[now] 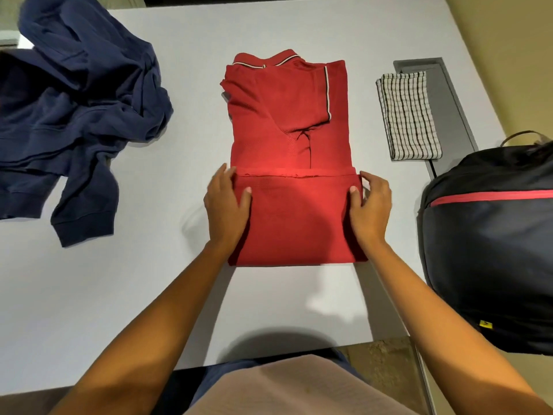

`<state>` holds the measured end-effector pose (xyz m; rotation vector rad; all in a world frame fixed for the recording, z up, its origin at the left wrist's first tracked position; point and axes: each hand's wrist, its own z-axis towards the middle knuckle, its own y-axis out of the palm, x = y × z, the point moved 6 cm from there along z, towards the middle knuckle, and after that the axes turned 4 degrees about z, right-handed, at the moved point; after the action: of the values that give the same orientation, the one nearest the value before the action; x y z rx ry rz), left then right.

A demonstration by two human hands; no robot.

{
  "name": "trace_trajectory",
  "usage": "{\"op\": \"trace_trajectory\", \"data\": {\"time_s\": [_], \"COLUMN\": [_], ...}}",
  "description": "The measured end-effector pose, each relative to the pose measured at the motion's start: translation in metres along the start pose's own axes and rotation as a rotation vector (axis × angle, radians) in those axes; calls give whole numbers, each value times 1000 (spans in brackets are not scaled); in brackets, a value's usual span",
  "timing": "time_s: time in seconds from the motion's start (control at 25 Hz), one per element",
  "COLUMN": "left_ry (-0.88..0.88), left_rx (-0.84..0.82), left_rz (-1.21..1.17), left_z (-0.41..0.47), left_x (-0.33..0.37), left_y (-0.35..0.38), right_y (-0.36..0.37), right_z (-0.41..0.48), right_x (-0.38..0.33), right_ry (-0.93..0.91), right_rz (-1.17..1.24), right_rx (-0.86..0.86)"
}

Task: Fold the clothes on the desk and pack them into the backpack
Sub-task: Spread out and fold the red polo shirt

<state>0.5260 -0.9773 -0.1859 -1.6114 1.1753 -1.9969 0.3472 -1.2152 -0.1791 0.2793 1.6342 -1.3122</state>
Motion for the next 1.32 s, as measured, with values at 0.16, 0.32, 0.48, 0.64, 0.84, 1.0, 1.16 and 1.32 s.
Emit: {"op": "trace_trajectory", "data": {"time_s": [0.16,0.32,0.48,0.64,0.84,1.0,1.16,1.32], "left_ry": [317,290,337,325,297,290,286,204], "left_rx": [-162,-227,-224,-226,-249,-275,-267,-177], "left_rz": [368,480,502,505,497,480,413,331], "left_z": [-32,-36,-38,-58,-101,-128,-111,-50], "left_x": [12,-6,-9,-14,-25,-31,-24,-12], "left_y": [40,56,53,47,37,31,25,18], "right_y": [47,63,61,56,45,40,37,48], "right_z": [-29,-31,-36,-59,-106,-130,-109,-61], "right_x": [-13,5,10,10,15,19,5,-19], "right_ry": [-441,-425,-380,-352,-334,-344,-352,-420], "right_rz": [-406,-605,-649,-653,-645,-627,-574,-459], "right_rx": [-209,-333,-329,-333,-360,-370,-315,-217]}}
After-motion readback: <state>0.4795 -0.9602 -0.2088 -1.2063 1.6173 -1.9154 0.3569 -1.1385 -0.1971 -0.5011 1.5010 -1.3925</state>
